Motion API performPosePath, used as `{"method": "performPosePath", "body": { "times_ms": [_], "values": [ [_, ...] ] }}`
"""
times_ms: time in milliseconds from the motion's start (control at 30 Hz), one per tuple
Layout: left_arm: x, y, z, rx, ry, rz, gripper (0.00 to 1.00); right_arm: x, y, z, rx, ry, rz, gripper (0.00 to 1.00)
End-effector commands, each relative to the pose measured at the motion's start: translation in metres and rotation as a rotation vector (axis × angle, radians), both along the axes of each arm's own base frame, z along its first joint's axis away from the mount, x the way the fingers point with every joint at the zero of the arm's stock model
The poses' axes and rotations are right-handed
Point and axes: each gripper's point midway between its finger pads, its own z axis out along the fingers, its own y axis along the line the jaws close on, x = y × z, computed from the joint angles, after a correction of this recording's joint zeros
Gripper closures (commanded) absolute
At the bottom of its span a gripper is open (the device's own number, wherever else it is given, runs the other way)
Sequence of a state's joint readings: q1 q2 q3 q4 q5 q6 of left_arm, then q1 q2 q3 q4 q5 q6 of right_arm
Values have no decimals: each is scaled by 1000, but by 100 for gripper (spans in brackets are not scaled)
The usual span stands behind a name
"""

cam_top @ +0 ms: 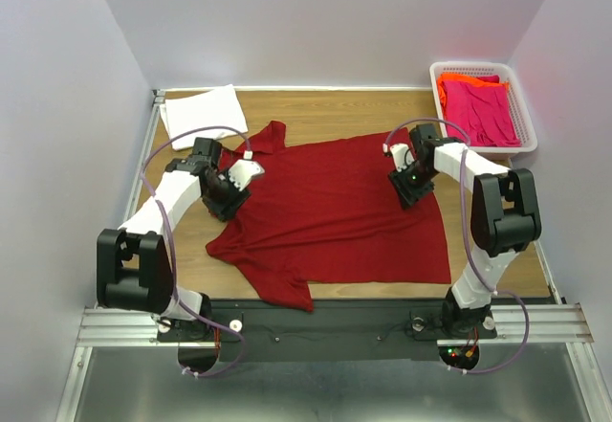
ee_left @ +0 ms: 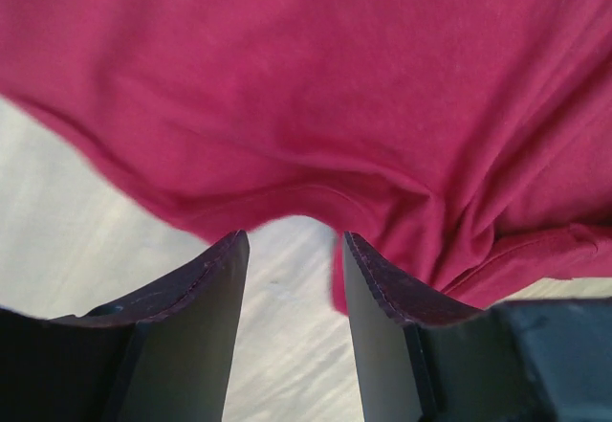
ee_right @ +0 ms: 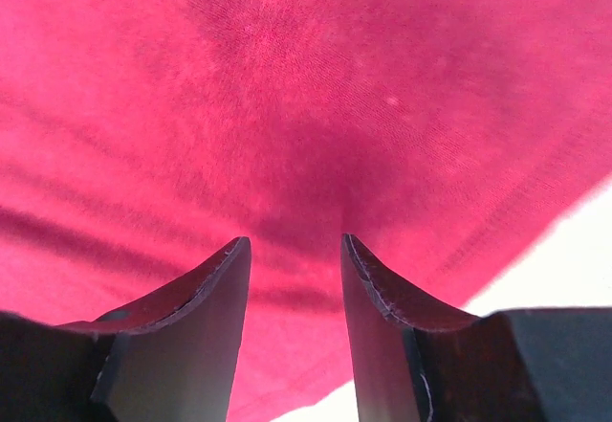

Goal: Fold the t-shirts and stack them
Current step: Flatten the tshirt out

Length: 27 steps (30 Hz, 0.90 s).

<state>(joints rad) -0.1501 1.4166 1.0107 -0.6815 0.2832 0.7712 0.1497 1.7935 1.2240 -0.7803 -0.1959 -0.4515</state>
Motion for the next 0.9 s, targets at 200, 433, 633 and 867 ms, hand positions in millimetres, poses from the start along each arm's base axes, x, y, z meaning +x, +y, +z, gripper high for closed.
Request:
{"method": "performPosePath", "body": {
  "times_ms": [200, 433, 633, 867],
  "values": [
    [-32, 18, -59, 74, 141, 131, 46, -2, 0, -29, -1, 77, -16, 52],
    [-37, 50, -73, 121, 187, 225, 100, -9, -16, -39, -83, 80, -11, 54],
    [-49, 107, -69, 233, 191, 298, 100, -19, -23, -34, -109, 64, -2, 55],
    [-39, 106, -36, 176, 161, 247, 45, -19, -8, 5, -17, 0, 34, 48]
  ]
}}
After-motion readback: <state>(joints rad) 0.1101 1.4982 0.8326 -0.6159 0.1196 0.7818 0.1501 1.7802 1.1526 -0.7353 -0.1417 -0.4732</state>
